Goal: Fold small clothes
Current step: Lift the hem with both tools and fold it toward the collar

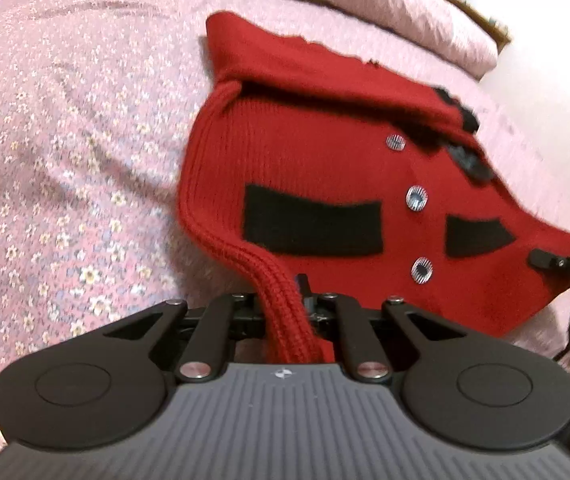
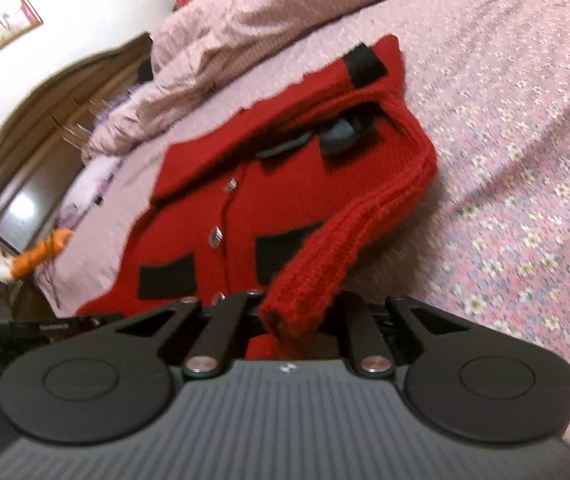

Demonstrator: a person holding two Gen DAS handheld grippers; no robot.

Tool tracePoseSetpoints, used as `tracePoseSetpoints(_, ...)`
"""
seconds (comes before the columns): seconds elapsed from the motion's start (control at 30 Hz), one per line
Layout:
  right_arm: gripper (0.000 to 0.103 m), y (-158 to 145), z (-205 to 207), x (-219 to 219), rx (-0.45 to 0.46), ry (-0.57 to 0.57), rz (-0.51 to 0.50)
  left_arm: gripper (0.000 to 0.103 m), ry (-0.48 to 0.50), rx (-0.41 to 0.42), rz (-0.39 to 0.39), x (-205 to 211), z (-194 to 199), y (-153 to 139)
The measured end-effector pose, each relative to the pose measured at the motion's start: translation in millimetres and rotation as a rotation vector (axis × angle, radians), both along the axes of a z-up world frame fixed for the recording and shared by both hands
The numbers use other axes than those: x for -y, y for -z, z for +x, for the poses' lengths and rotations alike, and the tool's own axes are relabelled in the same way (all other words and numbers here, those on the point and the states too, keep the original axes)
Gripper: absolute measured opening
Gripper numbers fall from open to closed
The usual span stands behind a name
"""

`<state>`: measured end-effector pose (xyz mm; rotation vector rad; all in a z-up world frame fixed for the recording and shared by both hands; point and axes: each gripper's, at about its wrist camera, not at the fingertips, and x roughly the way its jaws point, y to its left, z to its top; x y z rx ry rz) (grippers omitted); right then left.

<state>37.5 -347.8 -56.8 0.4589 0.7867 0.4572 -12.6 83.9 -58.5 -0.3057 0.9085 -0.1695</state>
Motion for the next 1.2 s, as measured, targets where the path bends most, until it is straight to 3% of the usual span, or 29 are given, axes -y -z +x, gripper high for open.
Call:
tracePoseSetpoints(0.2, 0.01, -15, 16, -1, 0.051, 0.006, 0.075, 0.012, -0.053, 0.046, -0.102, -16, 14, -22)
tracePoseSetpoints(0.43, 0.01, -31, 39, 1, 0.114, 0.039, 0.137, 0.012, -0.064, 0.151, -0.138, -15, 36, -59)
tracePoseSetpoints(0.67, 0.01, -43, 68, 7, 0.166, 0.105, 0.188, 0.012, -0.125, 0.202, -0.156, -14, 71, -83)
tracePoseSetpoints(0.9, 0.01, -49, 109, 12, 0.215, 0.136, 0.24, 0.012, -0.208, 0.228, -0.175, -26, 107, -91)
tracePoseSetpoints(1.2, 0.01, -51, 157, 3, 0.268, 0.155, 0.197, 0.012, -0.262, 0.238, -0.144, -40, 157, -83)
